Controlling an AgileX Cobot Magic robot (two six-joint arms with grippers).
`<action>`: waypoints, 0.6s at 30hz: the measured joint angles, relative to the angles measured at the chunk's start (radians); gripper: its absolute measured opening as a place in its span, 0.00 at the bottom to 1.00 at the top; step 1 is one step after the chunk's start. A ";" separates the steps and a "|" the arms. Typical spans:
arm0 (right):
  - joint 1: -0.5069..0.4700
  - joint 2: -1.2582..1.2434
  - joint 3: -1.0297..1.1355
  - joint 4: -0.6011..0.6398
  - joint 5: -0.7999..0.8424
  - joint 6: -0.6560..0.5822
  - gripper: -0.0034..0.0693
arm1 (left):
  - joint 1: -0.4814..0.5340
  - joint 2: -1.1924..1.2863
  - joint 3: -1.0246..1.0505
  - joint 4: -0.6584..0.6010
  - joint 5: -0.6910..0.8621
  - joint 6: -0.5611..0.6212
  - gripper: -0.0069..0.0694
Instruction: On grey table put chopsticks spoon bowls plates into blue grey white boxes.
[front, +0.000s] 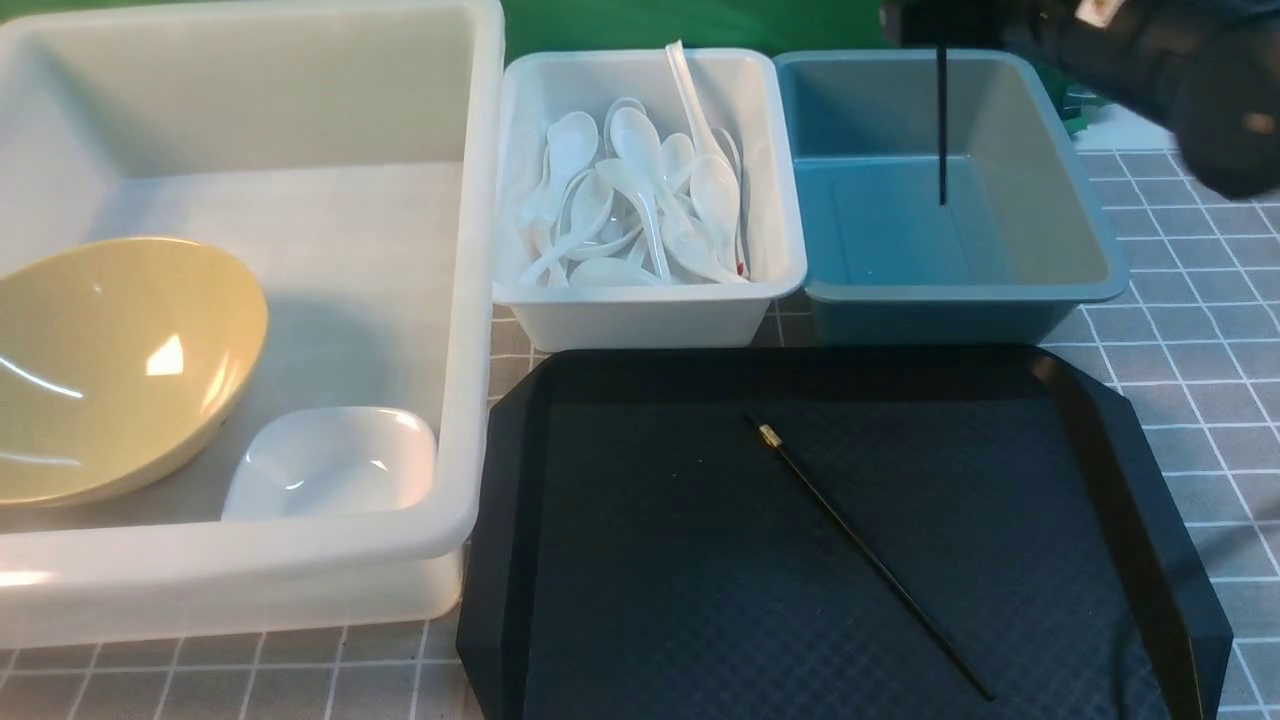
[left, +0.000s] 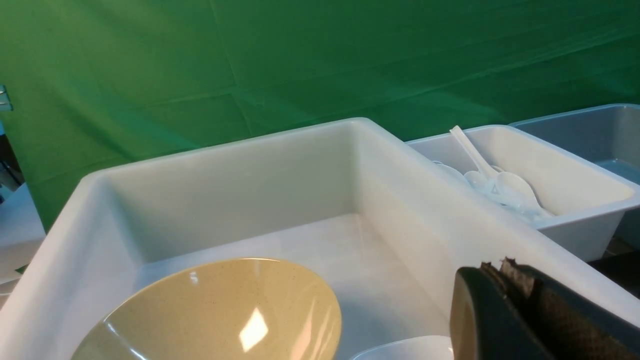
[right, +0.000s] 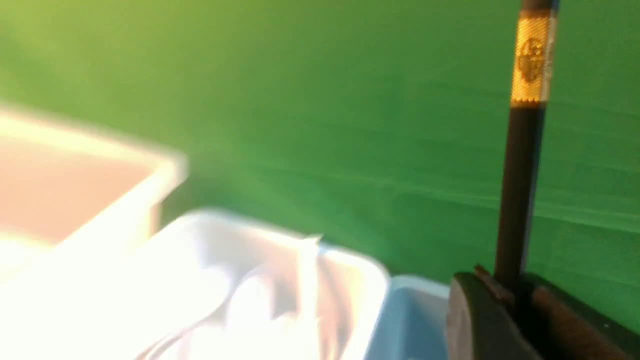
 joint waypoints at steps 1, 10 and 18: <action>-0.017 0.067 -0.060 0.000 0.037 0.036 0.30 | 0.000 0.000 0.000 0.000 0.000 0.000 0.08; -0.024 0.137 -0.252 0.000 0.740 0.071 0.64 | 0.000 0.000 0.000 0.001 0.000 0.002 0.08; 0.084 0.114 -0.125 0.005 1.136 -0.052 0.59 | 0.000 0.000 0.000 0.005 0.002 0.001 0.08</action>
